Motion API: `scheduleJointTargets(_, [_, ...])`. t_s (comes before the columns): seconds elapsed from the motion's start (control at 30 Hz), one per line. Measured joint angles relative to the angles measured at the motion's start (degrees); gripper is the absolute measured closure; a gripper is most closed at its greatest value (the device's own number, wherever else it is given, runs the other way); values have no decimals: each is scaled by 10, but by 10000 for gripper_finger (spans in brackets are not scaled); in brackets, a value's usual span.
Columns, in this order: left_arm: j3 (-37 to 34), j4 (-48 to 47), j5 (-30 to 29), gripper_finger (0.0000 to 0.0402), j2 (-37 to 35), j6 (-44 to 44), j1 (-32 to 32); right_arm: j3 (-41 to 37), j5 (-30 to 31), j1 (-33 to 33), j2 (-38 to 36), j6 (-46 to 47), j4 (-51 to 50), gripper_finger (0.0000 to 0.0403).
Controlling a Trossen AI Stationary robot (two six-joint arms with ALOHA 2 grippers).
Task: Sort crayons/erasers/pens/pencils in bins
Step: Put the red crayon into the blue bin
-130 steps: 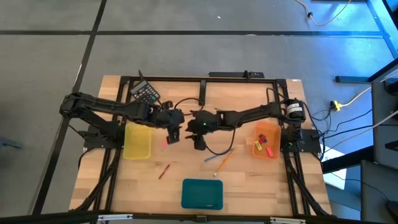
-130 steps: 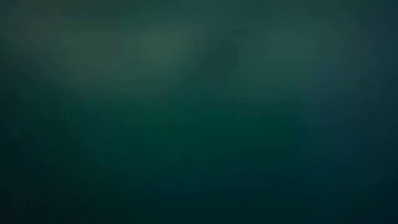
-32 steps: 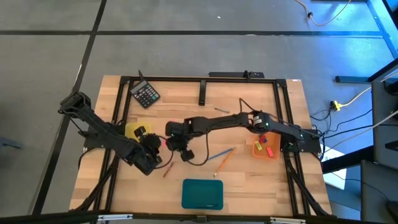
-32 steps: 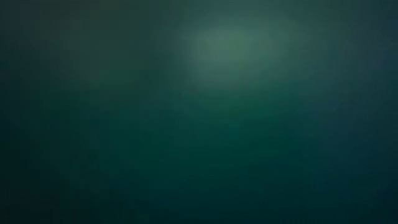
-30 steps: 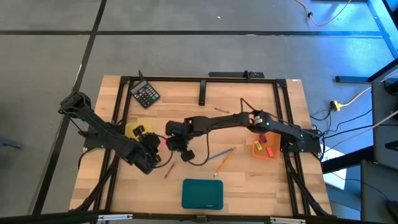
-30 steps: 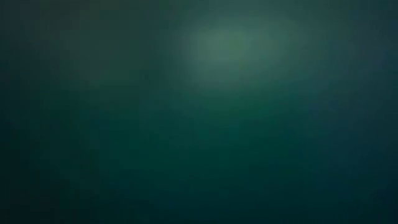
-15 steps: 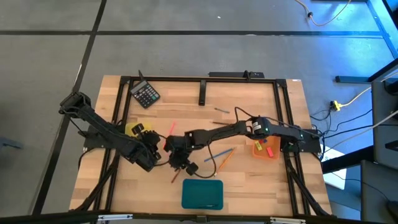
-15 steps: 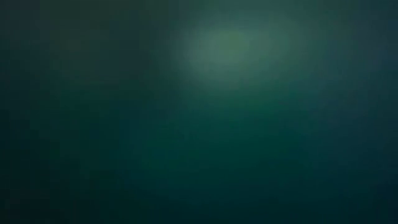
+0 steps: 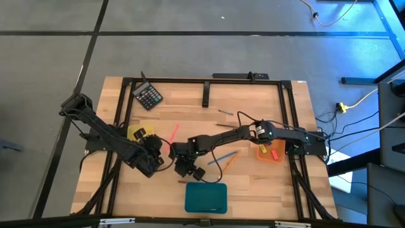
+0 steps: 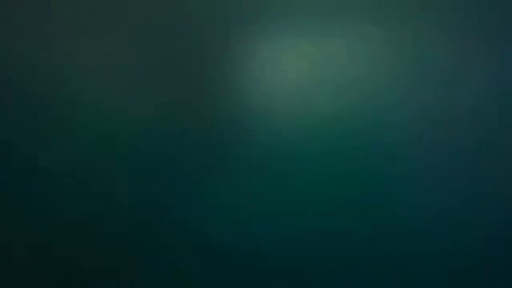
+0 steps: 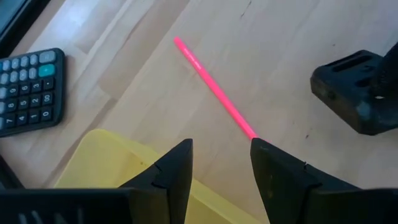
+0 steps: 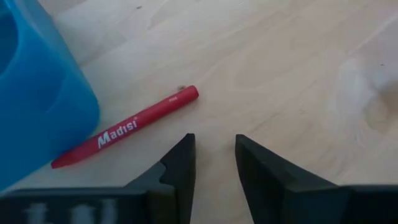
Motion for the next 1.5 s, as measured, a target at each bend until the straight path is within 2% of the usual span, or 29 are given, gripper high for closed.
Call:
scheduleJointTargets(0.3, [0, 0, 0, 246, 0, -2, -4, 3, 7, 0, 0, 50, 2, 290])
scheduleJointTargets(0.53, [0, 0, -14, 246, 0, -1, -4, 77, 48, 9, -2, 194, -4, 272])
scheduleJointTargets(0.73, [0, 0, -22, 246, 0, 5, -4, 115, 48, 39, -3, 221, -34, 259])
scheduleJointTargets(1.03, [0, -1, -41, 246, 0, 4, -9, 115, 180, 81, 7, 321, -38, 257])
scheduleJointTargets(1.2, [0, -1, -50, 246, 0, 3, -14, 115, 221, 84, 8, 363, -87, 257])
scheduleJointTargets(1.5, [0, 6, -50, 246, 0, 0, -16, 116, 209, 89, 8, 380, -212, 257])
